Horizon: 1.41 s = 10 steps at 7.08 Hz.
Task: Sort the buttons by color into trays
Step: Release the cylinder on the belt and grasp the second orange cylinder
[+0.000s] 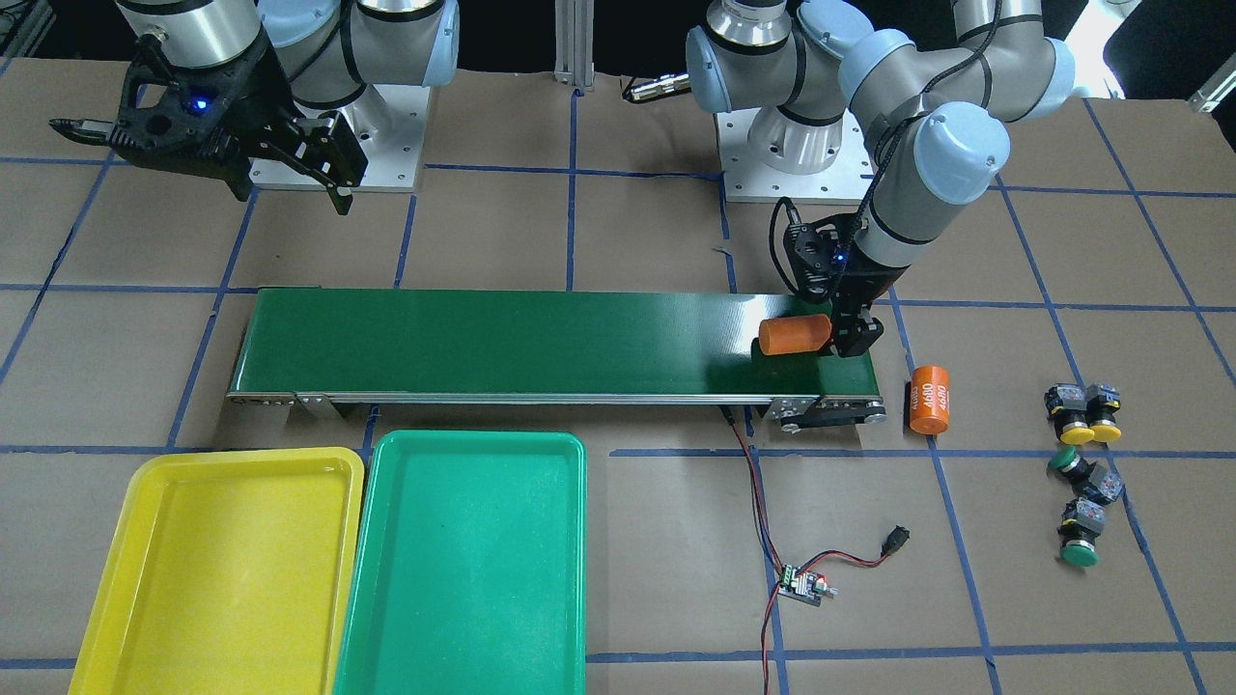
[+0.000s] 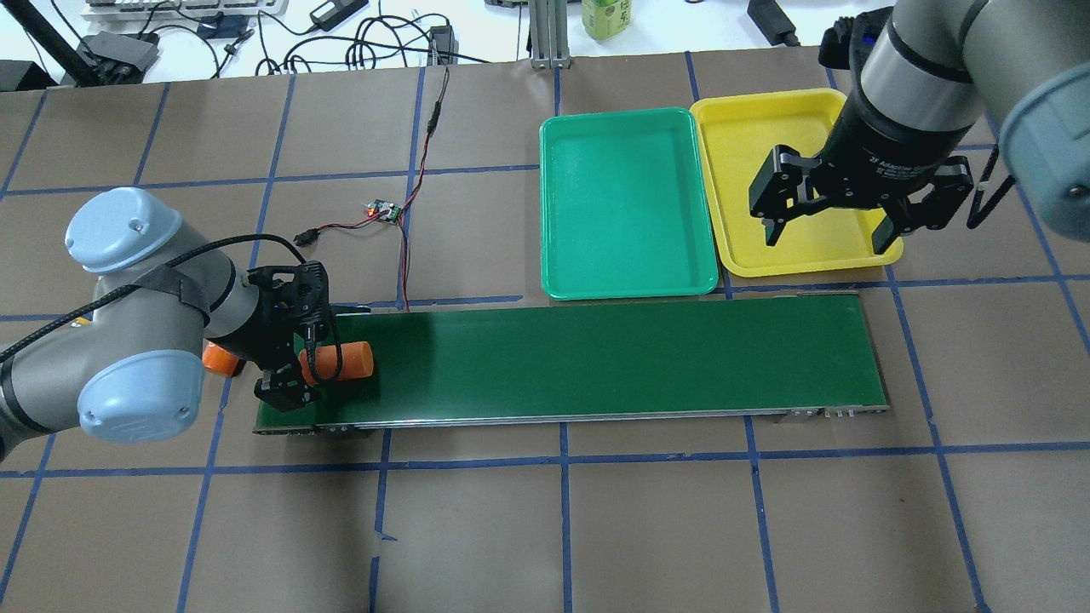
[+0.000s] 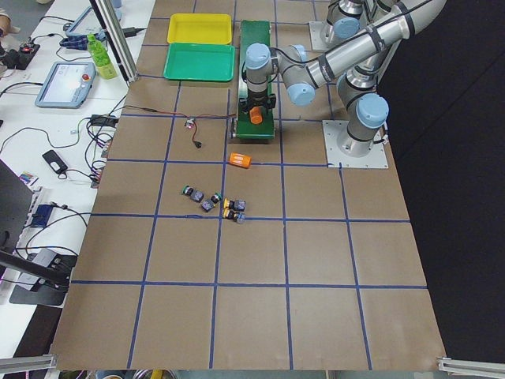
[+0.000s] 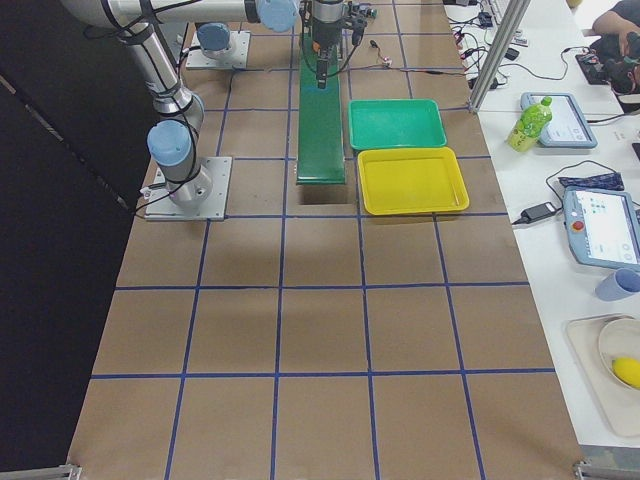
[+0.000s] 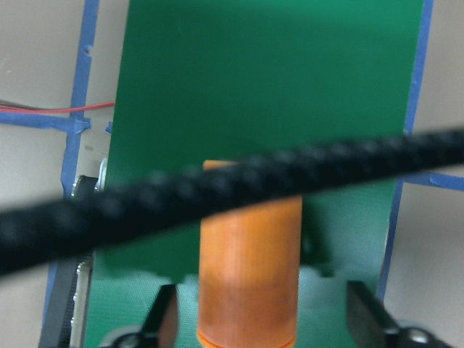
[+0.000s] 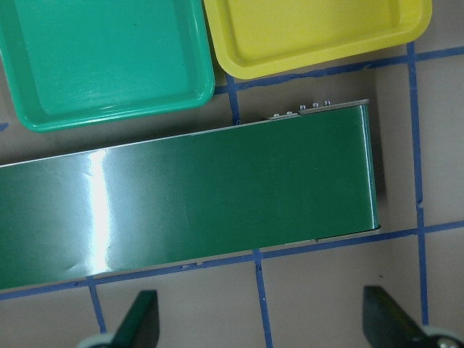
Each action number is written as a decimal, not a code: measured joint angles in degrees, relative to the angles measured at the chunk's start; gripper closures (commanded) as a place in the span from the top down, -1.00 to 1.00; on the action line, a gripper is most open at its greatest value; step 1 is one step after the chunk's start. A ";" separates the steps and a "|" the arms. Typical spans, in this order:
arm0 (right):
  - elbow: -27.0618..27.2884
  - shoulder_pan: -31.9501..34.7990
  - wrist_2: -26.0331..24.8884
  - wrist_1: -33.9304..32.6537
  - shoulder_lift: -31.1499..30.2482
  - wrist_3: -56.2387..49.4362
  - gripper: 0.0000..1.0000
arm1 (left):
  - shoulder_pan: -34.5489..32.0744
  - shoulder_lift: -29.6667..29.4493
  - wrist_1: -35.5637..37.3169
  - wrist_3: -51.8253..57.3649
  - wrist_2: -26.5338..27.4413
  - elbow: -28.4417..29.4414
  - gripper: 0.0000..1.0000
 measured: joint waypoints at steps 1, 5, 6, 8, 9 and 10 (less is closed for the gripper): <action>0.06 0.00 0.21 -0.20 -0.11 0.10 1.00 | 0.74 0.56 -2.20 -1.76 0.09 1.88 0.85; 0.34 -0.12 -0.19 -0.52 0.09 -0.56 1.00 | 14.34 -8.46 -9.10 -8.29 1.92 13.70 1.00; 0.35 -0.11 -0.22 -0.56 0.11 -0.66 1.00 | 15.75 -12.15 -7.98 -16.01 2.25 15.34 1.00; 0.35 -0.09 -0.21 -0.59 0.11 -0.72 1.00 | 16.55 -16.15 -5.61 -28.64 3.30 14.02 1.00; 0.35 -0.10 -0.19 -0.63 0.12 -0.72 1.00 | 16.61 -17.13 -2.15 -30.61 3.82 11.96 0.98; 0.35 -0.11 -0.19 -0.67 0.13 -0.70 1.00 | 16.63 -18.17 1.24 -31.44 4.84 10.54 0.45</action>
